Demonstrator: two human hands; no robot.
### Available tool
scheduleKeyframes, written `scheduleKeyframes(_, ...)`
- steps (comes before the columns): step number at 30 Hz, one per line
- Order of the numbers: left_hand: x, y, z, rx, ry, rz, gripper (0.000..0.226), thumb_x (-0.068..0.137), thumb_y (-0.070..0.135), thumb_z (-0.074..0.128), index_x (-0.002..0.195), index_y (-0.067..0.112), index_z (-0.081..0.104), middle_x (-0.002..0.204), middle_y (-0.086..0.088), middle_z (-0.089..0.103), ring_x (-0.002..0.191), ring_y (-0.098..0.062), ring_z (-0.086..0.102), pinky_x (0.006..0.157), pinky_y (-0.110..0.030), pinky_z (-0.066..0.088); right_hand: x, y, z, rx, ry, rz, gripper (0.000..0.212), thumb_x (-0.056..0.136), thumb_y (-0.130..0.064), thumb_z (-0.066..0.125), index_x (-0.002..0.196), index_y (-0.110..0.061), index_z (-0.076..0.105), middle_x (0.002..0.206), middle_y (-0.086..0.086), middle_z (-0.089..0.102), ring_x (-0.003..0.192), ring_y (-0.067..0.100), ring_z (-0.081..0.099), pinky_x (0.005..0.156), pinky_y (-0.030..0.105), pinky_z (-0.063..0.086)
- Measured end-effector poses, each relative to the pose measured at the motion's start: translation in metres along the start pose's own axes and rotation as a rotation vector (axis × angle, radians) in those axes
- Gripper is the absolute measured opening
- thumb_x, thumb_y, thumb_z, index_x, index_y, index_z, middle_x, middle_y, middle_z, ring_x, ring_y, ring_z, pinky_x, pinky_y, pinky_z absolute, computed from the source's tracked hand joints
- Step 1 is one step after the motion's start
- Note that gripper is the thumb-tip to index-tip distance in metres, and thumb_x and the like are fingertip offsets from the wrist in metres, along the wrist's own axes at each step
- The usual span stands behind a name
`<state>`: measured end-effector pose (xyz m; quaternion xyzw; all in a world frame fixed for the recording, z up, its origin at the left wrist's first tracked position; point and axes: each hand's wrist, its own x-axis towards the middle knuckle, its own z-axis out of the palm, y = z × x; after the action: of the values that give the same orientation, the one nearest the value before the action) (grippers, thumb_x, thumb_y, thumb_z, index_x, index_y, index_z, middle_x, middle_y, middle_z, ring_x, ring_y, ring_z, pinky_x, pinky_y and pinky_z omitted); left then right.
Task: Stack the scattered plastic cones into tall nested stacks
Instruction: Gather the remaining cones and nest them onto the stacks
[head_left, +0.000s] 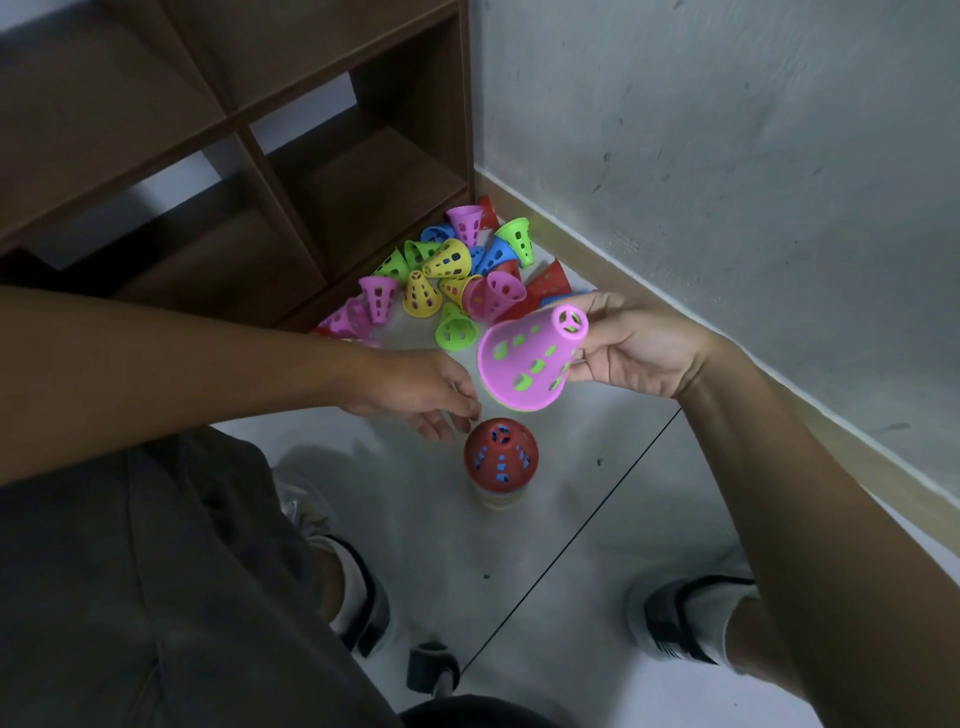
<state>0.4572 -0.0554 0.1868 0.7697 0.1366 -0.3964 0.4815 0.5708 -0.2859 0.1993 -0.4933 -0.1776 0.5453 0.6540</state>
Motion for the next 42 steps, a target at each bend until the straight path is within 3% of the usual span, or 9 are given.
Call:
scheduleKeyframes(3, -0.001, -0.002, -0.004, 0.055, 0.019, 0.0, 0.03, 0.098, 0.02, 0.06, 0.122, 0.001, 0.061, 0.098, -0.01, 0.069, 0.08, -0.022, 0.066, 0.088, -0.041, 0.055, -0.001, 0.001, 0.002, -0.048, -0.071, 0.077, 0.046, 0.065, -0.018, 0.087, 0.109, -0.012, 0.076, 0.106, 0.013, 0.074, 0.095, 0.023, 0.073, 0.088, 0.037, 0.059)
scheduleKeyframes(5, -0.001, -0.001, -0.008, 0.082, 0.031, 0.001, 0.03, 0.098, 0.021, 0.06, 0.121, 0.002, 0.061, 0.106, -0.013, 0.07, 0.083, -0.023, 0.067, 0.087, -0.04, 0.055, 0.001, 0.003, 0.003, -0.097, -0.075, 0.131, 0.05, 0.059, -0.022, 0.091, 0.106, -0.013, 0.078, 0.108, 0.013, 0.073, 0.095, 0.023, 0.072, 0.089, 0.038, 0.058)
scheduleKeyframes(14, 0.0, -0.007, -0.026, 0.261, 0.091, 0.036, 0.013, 0.097, 0.025, 0.059, 0.1, 0.013, 0.065, 0.098, -0.003, 0.071, 0.077, -0.016, 0.067, 0.07, -0.029, 0.051, 0.012, 0.022, 0.011, -0.29, 0.011, 0.315, 0.029, 0.088, -0.005, 0.065, 0.115, -0.009, 0.071, 0.111, 0.012, 0.072, 0.104, 0.025, 0.067, 0.1, 0.04, 0.052)
scheduleKeyframes(17, 0.001, -0.011, -0.03, 0.368, 0.102, 0.048, 0.012, 0.095, 0.021, 0.059, 0.099, 0.012, 0.066, 0.097, -0.003, 0.071, 0.077, -0.016, 0.068, 0.065, -0.027, 0.049, 0.015, 0.03, 0.011, -0.308, 0.04, 0.356, 0.026, 0.091, -0.002, 0.064, 0.115, -0.007, 0.07, 0.111, 0.014, 0.072, 0.1, 0.023, 0.07, 0.091, 0.033, 0.057)
scheduleKeyframes(25, 0.013, -0.026, -0.039, 0.373, 0.154, 0.059, 0.009, 0.094, 0.021, 0.063, 0.094, 0.013, 0.066, 0.088, 0.001, 0.067, 0.073, -0.016, 0.067, 0.055, -0.019, 0.045, 0.022, 0.038, 0.007, -0.375, 0.089, 0.414, 0.025, 0.089, -0.001, 0.067, 0.114, -0.004, 0.071, 0.096, 0.004, 0.075, 0.085, 0.014, 0.071, 0.074, 0.024, 0.057)
scheduleKeyframes(30, 0.031, -0.036, -0.049, 0.359, 0.187, 0.076, 0.01, 0.093, 0.014, 0.064, 0.096, 0.005, 0.066, 0.08, -0.001, 0.063, 0.069, -0.016, 0.063, 0.046, -0.011, 0.041, 0.034, 0.041, -0.005, -0.436, 0.19, 0.41, 0.024, 0.09, -0.008, 0.07, 0.113, -0.009, 0.072, 0.102, 0.004, 0.074, 0.082, 0.015, 0.068, 0.075, 0.025, 0.057)
scheduleKeyframes(36, 0.062, -0.054, -0.066, 0.42, 0.281, 0.135, 0.003, 0.094, 0.017, 0.065, 0.094, 0.017, 0.061, 0.087, -0.002, 0.064, 0.075, -0.016, 0.063, 0.063, -0.025, 0.048, 0.071, 0.046, -0.016, -0.476, 0.528, 0.229, 0.025, 0.093, -0.004, 0.06, 0.116, -0.01, 0.069, 0.103, 0.006, 0.069, 0.089, 0.019, 0.063, 0.075, 0.027, 0.054)
scheduleKeyframes(39, 0.081, -0.059, -0.072, 0.409, 0.347, 0.18, 0.017, 0.093, 0.016, 0.067, 0.109, 0.014, 0.063, 0.112, -0.009, 0.066, 0.1, -0.024, 0.065, 0.086, -0.036, 0.054, 0.094, 0.052, -0.027, -0.591, 0.623, 0.156, 0.029, 0.093, -0.01, 0.065, 0.122, -0.01, 0.064, 0.114, 0.005, 0.064, 0.088, 0.01, 0.059, 0.069, 0.017, 0.048)
scheduleKeyframes(42, 0.1, -0.06, -0.076, 0.47, 0.417, 0.185, 0.043, 0.091, 0.019, 0.07, 0.13, 0.008, 0.058, 0.133, -0.01, 0.054, 0.122, -0.024, 0.054, 0.102, -0.037, 0.046, 0.113, 0.057, -0.038, -0.738, 0.646, 0.095, 0.032, 0.092, -0.01, 0.067, 0.123, -0.008, 0.064, 0.113, 0.001, 0.059, 0.082, 0.008, 0.055, 0.06, 0.004, 0.041)
